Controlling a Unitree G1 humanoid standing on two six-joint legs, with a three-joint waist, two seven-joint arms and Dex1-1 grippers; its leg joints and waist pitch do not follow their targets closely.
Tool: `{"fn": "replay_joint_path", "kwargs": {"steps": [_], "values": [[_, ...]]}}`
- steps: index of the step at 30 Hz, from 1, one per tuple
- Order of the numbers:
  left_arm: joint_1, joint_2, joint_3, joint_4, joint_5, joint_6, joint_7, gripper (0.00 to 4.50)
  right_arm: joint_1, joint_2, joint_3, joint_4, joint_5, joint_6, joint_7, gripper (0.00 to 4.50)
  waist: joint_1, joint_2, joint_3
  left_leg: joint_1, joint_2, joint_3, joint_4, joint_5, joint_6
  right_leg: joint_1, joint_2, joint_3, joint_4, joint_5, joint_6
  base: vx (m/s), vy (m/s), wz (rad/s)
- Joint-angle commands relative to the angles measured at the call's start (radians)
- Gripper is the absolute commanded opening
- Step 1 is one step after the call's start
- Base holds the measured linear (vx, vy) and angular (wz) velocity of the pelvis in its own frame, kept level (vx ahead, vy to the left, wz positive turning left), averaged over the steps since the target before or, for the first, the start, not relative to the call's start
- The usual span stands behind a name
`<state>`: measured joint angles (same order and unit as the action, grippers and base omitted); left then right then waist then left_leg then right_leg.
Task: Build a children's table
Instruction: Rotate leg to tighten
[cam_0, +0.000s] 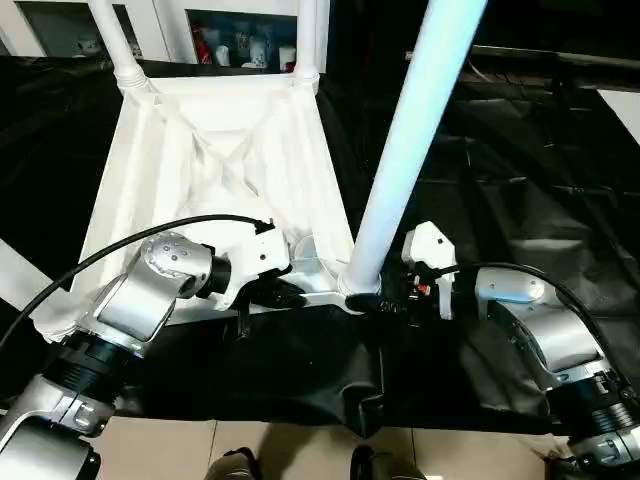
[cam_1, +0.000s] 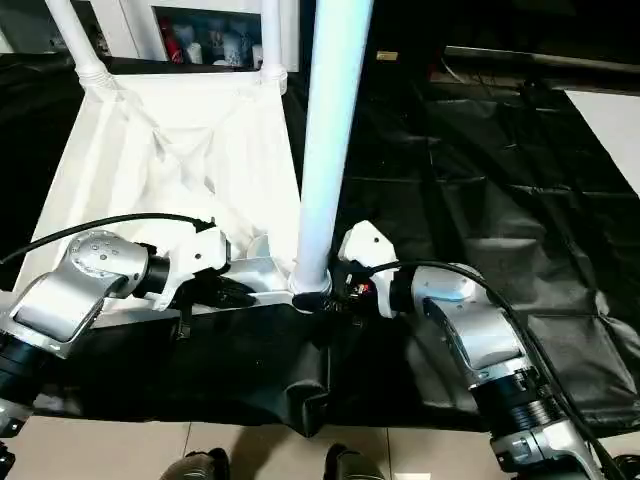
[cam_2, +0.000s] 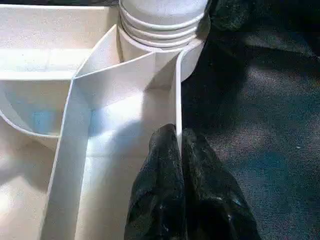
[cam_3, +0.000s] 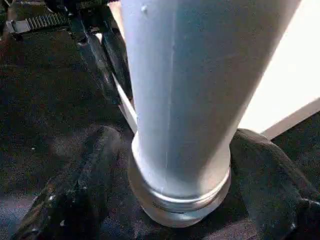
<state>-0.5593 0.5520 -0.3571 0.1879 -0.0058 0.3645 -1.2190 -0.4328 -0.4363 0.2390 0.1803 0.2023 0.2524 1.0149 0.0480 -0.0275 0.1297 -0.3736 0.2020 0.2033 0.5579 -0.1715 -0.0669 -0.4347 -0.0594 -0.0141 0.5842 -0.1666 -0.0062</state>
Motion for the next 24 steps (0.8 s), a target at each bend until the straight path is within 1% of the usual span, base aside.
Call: {"fn": "replay_joint_path", "kwargs": {"steps": [1,3,4,7,8,10,13,14,18,21,23,24], "values": [[0.036,0.004,-0.067,0.006,0.012,0.018,-0.038,0.00,-0.002,0.004,0.005,0.007,0.004,0.000,0.015,3.19,0.000,0.002,-0.070,0.016,0.022,-0.004,-0.046,-0.089,0.082,0.064,-0.053,0.034,-0.034,-0.001,-0.283,0.000,0.000,0.00],[0.036,0.005,-0.066,0.005,0.013,0.019,-0.039,0.00,-0.006,0.008,0.005,0.014,0.004,0.001,0.014,3.10,-0.001,0.002,-0.069,0.016,0.022,-0.005,-0.047,-0.093,0.080,0.063,-0.053,0.033,-0.033,-0.008,-0.283,0.000,0.000,0.00],[0.036,0.005,-0.066,0.005,0.014,0.020,-0.038,0.00,-0.007,0.010,0.005,0.017,0.005,0.001,0.014,2.84,-0.001,0.001,-0.068,0.016,0.022,-0.005,-0.046,-0.107,0.075,0.062,-0.053,0.034,-0.036,-0.030,-0.280,0.000,0.000,0.00],[0.035,0.005,-0.066,0.008,0.016,0.021,-0.037,0.00,-0.009,0.014,0.005,0.023,0.004,0.001,0.017,2.73,-0.002,0.001,-0.067,0.015,0.022,-0.005,-0.046,-0.121,0.069,0.061,-0.053,0.034,-0.037,-0.058,-0.273,0.000,0.000,0.00],[0.035,0.005,-0.066,0.008,0.016,0.021,-0.036,0.00,-0.009,0.014,0.005,0.024,0.004,0.002,0.017,2.63,-0.002,0.001,-0.066,0.015,0.022,-0.006,-0.046,-0.129,0.064,0.061,-0.054,0.034,-0.038,-0.076,-0.269,0.000,0.000,0.00],[0.034,0.005,-0.065,0.011,0.017,0.021,-0.036,0.00,-0.010,0.016,0.007,0.030,0.002,-0.001,0.018,2.60,-0.002,0.001,-0.065,0.015,0.022,-0.007,-0.047,-0.142,0.056,0.060,-0.055,0.035,-0.041,-0.111,-0.260,0.000,0.000,0.00],[0.034,0.006,-0.066,0.009,0.018,0.024,-0.036,0.00,-0.010,0.016,0.009,0.033,0.001,-0.003,0.019,2.59,-0.002,0.000,-0.066,0.015,0.022,-0.007,-0.047,-0.146,0.052,0.059,-0.054,0.035,-0.042,-0.128,-0.253,0.000,0.000,0.00],[0.034,0.006,-0.066,0.009,0.018,0.025,-0.036,0.00,-0.010,0.016,0.009,0.033,0.000,-0.004,0.019,2.59,-0.002,0.000,-0.067,0.015,0.022,-0.008,-0.047,-0.142,0.052,0.059,-0.054,0.035,-0.041,-0.126,-0.252,0.000,0.000,0.00],[0.035,0.009,-0.066,0.007,0.019,0.030,-0.037,0.00,-0.009,0.017,0.010,0.041,-0.003,-0.009,0.022,2.58,-0.003,0.000,-0.069,0.014,0.020,-0.006,-0.043,-0.113,0.064,0.061,-0.052,0.035,-0.035,-0.069,-0.264,0.000,0.000,0.00],[0.032,0.007,-0.063,0.014,0.020,0.032,-0.030,0.00,-0.009,0.020,0.008,0.045,-0.005,-0.006,0.017,2.58,-0.003,-0.001,-0.068,0.014,0.020,-0.007,-0.044,-0.113,0.069,0.061,-0.052,0.034,-0.035,-0.069,-0.266,0.000,0.000,0.00],[0.025,-0.004,-0.056,0.031,0.030,0.039,0.002,0.00,-0.009,0.032,-0.001,0.056,-0.013,0.005,-0.022,2.58,-0.004,-0.001,-0.067,0.014,0.020,-0.006,-0.044,-0.118,0.067,0.059,-0.052,0.034,-0.037,-0.079,-0.267,0.000,0.000,0.00],[0.011,-0.031,-0.041,0.057,0.042,0.053,0.059,0.00,-0.010,0.058,-0.013,0.079,-0.031,0.005,-0.089,2.58,-0.005,-0.002,-0.065,0.013,0.019,-0.006,-0.044,-0.133,0.062,0.058,-0.052,0.034,-0.040,-0.105,-0.263,0.000,0.000,0.00]]}}
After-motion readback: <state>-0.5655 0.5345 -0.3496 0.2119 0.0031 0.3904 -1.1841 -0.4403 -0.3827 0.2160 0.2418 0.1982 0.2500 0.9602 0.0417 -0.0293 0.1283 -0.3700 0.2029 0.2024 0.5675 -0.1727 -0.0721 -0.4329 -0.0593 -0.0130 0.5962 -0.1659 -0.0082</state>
